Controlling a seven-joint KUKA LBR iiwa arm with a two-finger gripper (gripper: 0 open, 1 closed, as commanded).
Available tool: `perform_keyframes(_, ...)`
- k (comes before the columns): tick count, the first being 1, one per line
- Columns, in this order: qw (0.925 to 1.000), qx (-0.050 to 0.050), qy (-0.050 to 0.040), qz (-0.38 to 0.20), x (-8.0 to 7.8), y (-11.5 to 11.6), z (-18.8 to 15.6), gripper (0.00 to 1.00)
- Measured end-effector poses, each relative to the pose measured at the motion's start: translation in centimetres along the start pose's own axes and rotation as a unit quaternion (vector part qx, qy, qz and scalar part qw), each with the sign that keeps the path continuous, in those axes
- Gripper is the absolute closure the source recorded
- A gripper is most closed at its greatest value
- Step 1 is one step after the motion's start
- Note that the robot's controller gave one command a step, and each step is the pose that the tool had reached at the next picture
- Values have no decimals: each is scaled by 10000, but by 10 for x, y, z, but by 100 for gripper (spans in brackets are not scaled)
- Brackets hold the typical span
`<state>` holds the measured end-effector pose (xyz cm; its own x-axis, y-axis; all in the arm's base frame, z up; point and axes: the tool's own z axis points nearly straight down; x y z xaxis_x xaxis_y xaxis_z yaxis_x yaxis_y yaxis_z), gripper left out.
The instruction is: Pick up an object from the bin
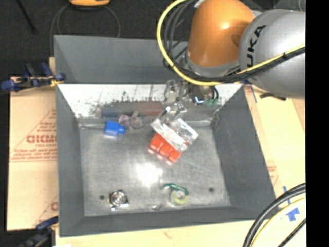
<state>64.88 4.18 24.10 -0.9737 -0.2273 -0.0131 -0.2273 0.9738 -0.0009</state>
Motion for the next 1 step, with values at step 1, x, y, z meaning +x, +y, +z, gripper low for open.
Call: perform_keyframes(1, 10000, -1, 28, -60, 3, -14, 96, 100)
